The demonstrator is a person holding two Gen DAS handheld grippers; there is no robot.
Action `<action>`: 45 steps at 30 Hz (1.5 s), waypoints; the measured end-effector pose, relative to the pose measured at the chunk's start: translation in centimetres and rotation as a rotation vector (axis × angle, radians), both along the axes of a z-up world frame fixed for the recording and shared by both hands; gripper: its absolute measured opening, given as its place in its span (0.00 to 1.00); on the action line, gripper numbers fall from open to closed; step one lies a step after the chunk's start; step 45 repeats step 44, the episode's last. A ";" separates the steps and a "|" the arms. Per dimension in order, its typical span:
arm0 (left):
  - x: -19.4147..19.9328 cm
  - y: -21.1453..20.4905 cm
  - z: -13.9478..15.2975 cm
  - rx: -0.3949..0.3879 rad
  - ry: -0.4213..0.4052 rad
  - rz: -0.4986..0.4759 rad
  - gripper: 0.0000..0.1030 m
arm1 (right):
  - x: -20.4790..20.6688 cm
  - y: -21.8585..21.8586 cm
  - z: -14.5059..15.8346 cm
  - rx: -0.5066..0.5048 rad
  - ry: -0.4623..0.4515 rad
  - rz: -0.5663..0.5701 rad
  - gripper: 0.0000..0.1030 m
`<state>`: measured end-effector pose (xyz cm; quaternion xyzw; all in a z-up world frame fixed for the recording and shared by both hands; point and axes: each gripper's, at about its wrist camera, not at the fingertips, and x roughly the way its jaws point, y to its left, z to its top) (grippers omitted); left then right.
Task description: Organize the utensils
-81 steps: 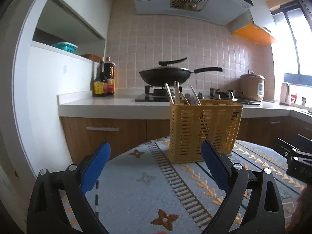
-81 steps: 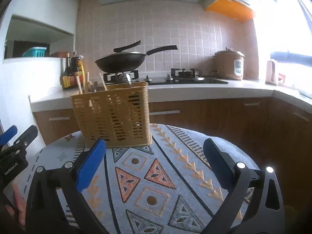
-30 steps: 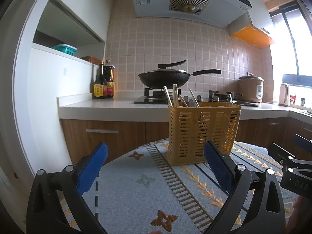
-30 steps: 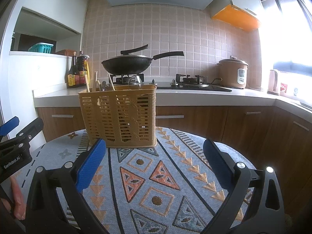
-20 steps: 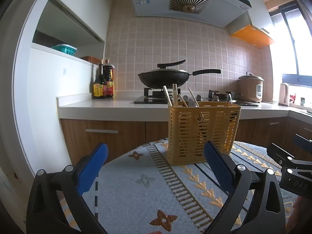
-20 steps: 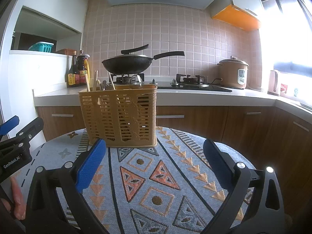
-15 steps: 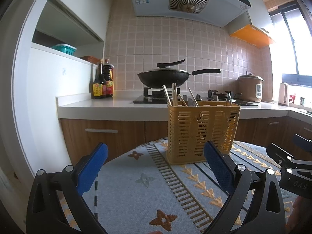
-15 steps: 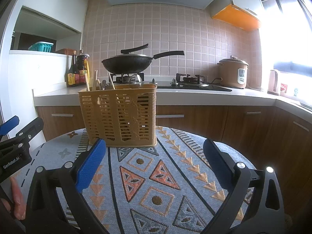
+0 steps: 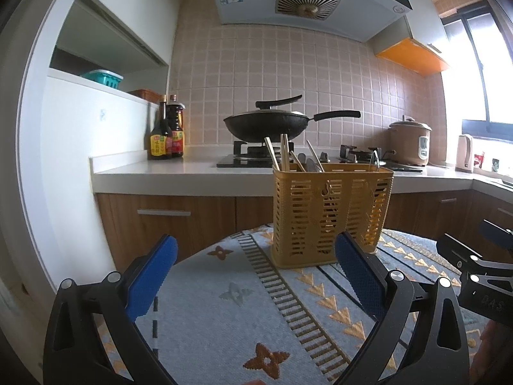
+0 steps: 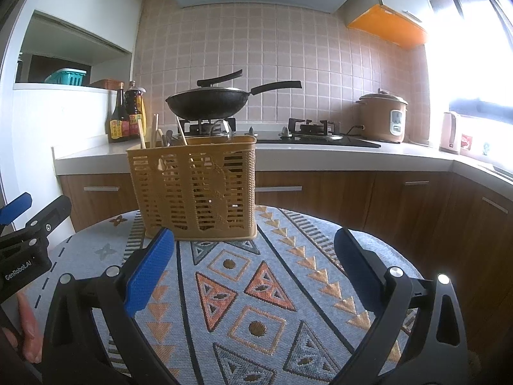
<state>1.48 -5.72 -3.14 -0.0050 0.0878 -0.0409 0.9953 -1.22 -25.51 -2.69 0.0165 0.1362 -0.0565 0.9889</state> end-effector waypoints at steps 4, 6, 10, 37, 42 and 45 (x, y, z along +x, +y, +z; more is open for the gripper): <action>-0.1 0.0 0.0 0.001 0.000 0.000 0.93 | 0.1 0.0 0.0 -0.002 0.003 0.001 0.93; 0.0 0.1 0.0 0.000 0.001 0.000 0.93 | 0.1 0.0 0.0 -0.002 0.004 0.001 0.93; 0.0 0.1 0.0 -0.001 0.002 0.001 0.93 | 0.2 0.0 0.0 0.000 0.005 0.000 0.93; 0.6 0.6 -0.1 -0.012 0.043 -0.006 0.93 | 0.2 0.0 0.0 0.002 0.013 -0.002 0.93; 0.3 0.9 0.0 -0.035 0.037 -0.017 0.93 | 0.1 0.0 -0.1 0.004 0.012 -0.004 0.93; 0.1 0.9 0.1 -0.034 0.021 -0.014 0.93 | 0.2 0.0 -0.1 0.004 0.012 -0.004 0.93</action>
